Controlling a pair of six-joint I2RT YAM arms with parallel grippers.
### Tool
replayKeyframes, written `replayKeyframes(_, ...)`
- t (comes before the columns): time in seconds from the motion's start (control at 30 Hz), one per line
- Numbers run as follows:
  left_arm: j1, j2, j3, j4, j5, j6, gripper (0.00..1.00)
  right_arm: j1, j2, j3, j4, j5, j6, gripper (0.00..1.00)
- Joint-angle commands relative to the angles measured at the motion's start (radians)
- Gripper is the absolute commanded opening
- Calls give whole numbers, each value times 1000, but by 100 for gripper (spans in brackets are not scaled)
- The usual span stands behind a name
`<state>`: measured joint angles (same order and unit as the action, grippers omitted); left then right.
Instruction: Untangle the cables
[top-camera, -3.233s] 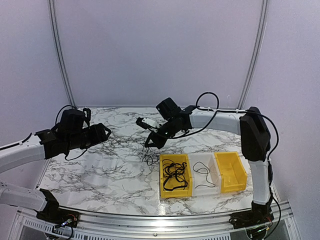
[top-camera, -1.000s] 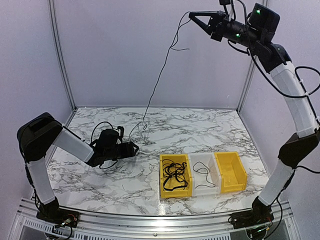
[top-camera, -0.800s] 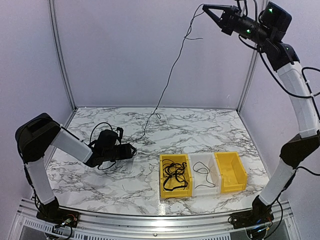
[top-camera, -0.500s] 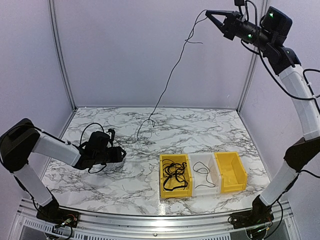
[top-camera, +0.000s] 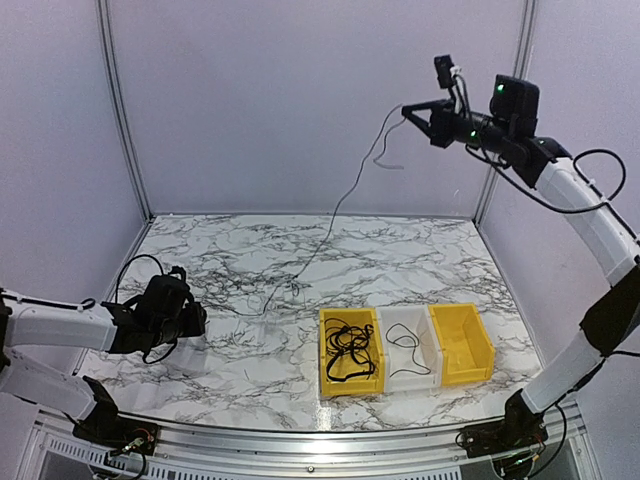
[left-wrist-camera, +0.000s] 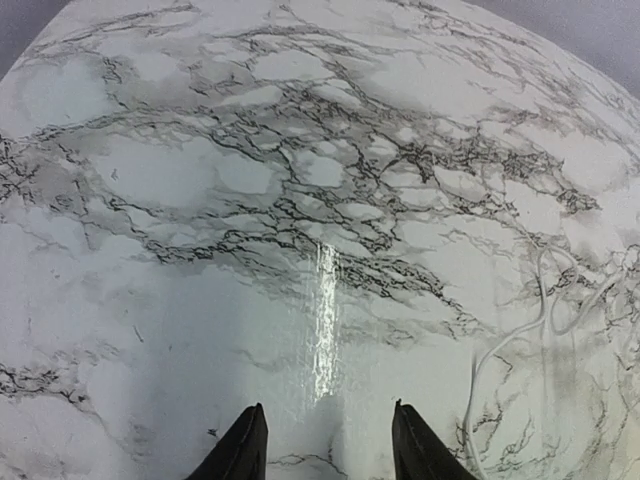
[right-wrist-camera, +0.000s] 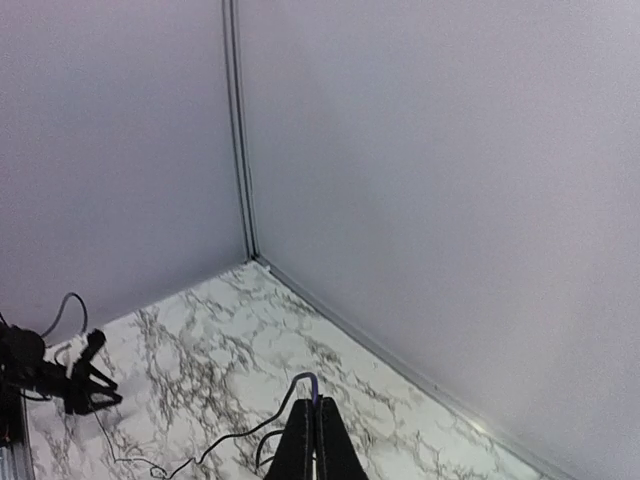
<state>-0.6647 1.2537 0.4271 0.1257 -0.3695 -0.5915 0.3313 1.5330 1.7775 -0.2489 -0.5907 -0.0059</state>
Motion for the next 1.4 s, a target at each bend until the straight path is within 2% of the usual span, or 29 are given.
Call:
replayKeyframes(0.0, 4, -107, -4, -72, -87, -27, 45, -23, 24, -206, -72, 109, -121, 0)
replayKeyframes(0.2, 4, -94, 60, -103, 2, 44, 52, -26, 110, -376, -91, 240, -181, 0)
replayKeyframes(0.23, 4, -91, 70, -113, 3, 47, 53, -27, 127, -390, -92, 266, -186, 4)
replayKeyframes(0.3, 4, -91, 81, -124, 8, 49, 55, -26, 166, -391, -97, 301, -232, 26)
replayKeyframes(0.33, 4, -88, 83, -124, 15, 47, 57, -23, 187, -377, -103, 303, -264, 31)
replayKeyframes(0.4, 4, -81, 94, -158, 28, 40, 60, -1, 216, -336, -123, 249, -385, 35)
replayKeyframes(0.47, 4, -79, 99, -182, 40, 22, 62, 56, 253, -262, -224, 154, -579, 36)
replayKeyframes(0.57, 4, -86, 105, -218, 48, 0, 66, 172, 323, -167, -349, 196, -783, 35)
replayKeyframes(0.63, 4, -98, 108, -238, 37, -16, 69, 215, 367, -109, -457, 116, -912, 35)
replayKeyframes(0.73, 4, -121, 102, -251, 27, -41, 70, 277, 428, -62, -533, 58, -996, 34)
replayKeyframes(1.0, 4, -149, 81, -248, 14, -91, 70, 462, 580, 60, -622, 131, -1106, 40)
replayKeyframes(1.23, 4, -153, 80, -234, 4, -103, 70, 500, 689, 164, -663, 161, -1134, 44)
replayKeyframes(1.37, 4, -151, 84, -230, 3, -102, 71, 523, 728, 172, -615, 224, -1129, 42)
